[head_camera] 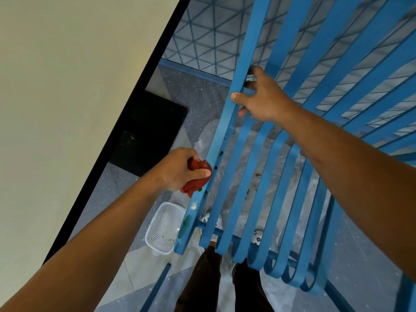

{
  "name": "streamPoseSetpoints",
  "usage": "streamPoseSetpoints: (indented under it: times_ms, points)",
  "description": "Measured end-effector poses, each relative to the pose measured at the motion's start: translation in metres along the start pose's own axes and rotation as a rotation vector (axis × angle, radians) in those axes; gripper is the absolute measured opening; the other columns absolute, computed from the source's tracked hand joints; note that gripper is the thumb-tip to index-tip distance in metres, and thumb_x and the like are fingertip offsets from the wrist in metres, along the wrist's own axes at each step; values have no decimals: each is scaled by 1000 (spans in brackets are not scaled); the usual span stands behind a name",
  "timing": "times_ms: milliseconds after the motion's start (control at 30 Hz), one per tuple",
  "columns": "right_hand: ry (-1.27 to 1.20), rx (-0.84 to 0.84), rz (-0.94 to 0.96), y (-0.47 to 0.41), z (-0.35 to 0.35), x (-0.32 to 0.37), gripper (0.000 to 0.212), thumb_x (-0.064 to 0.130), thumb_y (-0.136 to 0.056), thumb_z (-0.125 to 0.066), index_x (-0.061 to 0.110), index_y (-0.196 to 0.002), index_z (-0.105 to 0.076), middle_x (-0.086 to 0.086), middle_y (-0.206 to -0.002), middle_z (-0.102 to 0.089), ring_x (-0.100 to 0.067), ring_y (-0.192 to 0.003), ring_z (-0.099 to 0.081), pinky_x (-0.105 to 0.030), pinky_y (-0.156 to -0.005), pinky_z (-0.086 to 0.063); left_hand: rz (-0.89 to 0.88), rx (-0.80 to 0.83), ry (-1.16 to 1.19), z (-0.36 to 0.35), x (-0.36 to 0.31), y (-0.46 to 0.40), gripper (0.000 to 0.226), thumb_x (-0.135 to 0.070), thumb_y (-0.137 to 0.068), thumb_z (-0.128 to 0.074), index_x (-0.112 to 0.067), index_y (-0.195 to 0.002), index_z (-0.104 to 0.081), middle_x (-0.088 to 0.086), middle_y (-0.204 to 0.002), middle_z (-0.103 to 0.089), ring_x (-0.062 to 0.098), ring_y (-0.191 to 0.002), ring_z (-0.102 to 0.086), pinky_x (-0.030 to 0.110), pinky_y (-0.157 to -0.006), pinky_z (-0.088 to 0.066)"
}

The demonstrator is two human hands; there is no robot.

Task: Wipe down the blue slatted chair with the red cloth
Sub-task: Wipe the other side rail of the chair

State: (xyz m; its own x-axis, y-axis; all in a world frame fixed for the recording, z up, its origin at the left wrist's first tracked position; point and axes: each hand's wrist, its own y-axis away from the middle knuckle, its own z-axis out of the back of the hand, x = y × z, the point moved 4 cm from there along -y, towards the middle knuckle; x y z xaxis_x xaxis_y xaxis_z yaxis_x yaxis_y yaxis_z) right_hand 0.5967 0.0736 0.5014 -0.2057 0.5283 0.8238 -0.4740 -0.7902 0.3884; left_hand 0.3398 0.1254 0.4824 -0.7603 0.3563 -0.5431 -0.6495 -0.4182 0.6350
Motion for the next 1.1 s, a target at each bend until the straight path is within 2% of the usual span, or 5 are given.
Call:
streamPoseSetpoints:
  times_ms: [233, 533, 633, 767, 1100]
  points:
    - [13, 9, 4, 0, -2, -1, 62, 31, -97, -69, 26, -147, -33, 4, -142, -53, -12, -67, -75, -14, -48, -48, 27, -138, 171, 2, -11, -6, 27, -36, -78, -84, -18, -89, -68, 1, -91, -71, 17, -90, -70, 25, -71, -58]
    - [49, 21, -2, 4, 3, 1, 63, 35, -97, -68, 27, -148, -33, 6, -134, -51, -12, -82, -72, -10, -50, -49, 75, -190, 183, -6, -12, 2, 32, -39, -82, -81, -19, -101, -66, -4, -98, -68, 7, -87, -64, 32, -76, -62]
    - [100, 22, 8, 10, 4, -1, 71, 37, -96, -68, 29, -154, -28, 1, -140, -50, -17, -89, -74, -22, -66, -57, 96, -160, 212, -13, -3, 15, 29, -35, -82, -81, -19, -100, -65, -6, -95, -66, 6, -86, -63, 29, -70, -60]
    - [115, 41, -12, 35, -11, -21, 83, 41, -96, -68, 29, -160, -16, -4, -159, -38, -23, -132, -56, -42, -107, -50, 120, -113, 139, -18, 6, 26, 30, -37, -81, -81, -20, -97, -63, -6, -93, -64, 8, -86, -63, 32, -72, -61]
    - [-14, 179, -72, 104, -83, -53, 66, 41, -99, -62, 29, -156, -30, 4, -158, -41, -27, -124, -62, -46, -106, -50, 49, -277, 192, -7, -17, 10, 31, -37, -78, -84, -20, -97, -67, -4, -94, -68, 10, -89, -66, 28, -78, -58]
